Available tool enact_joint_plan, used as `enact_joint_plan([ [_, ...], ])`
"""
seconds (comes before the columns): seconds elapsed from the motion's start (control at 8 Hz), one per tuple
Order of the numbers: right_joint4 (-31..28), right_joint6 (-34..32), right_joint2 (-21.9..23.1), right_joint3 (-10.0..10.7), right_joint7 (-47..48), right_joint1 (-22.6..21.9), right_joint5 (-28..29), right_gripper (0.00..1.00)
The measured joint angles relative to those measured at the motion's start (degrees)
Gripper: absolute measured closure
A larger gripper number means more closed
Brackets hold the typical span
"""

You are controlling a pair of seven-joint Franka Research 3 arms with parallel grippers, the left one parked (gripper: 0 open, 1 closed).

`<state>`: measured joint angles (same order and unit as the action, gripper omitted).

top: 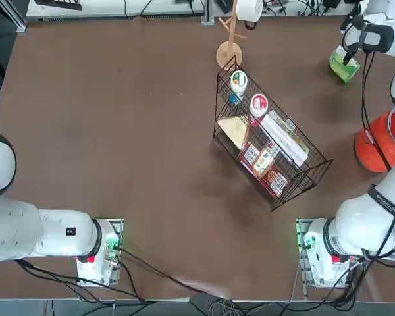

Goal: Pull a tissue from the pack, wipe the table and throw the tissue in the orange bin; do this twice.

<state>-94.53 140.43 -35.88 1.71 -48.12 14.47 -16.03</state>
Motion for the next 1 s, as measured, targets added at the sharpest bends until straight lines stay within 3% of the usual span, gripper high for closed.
enact_joint_plan([
  [0.12, 0.0, 0.1, 0.0, 0.0, 0.0, 0.0, 0.0, 0.32],
  [0.25, 0.0, 0.3, -0.1, 0.0, 0.0, 0.0, 0.0, 0.45],
  [0.62, 0.0, 0.9, -0.7, -0.1, 0.0, 0.0, 0.0, 0.56],
  [0.75, 0.0, 1.0, -0.7, -0.1, 0.0, 0.0, 0.0, 0.80],
  [1.0, 0.1, 1.0, -0.7, -0.2, 0.0, 0.0, 0.0, 0.92],
])
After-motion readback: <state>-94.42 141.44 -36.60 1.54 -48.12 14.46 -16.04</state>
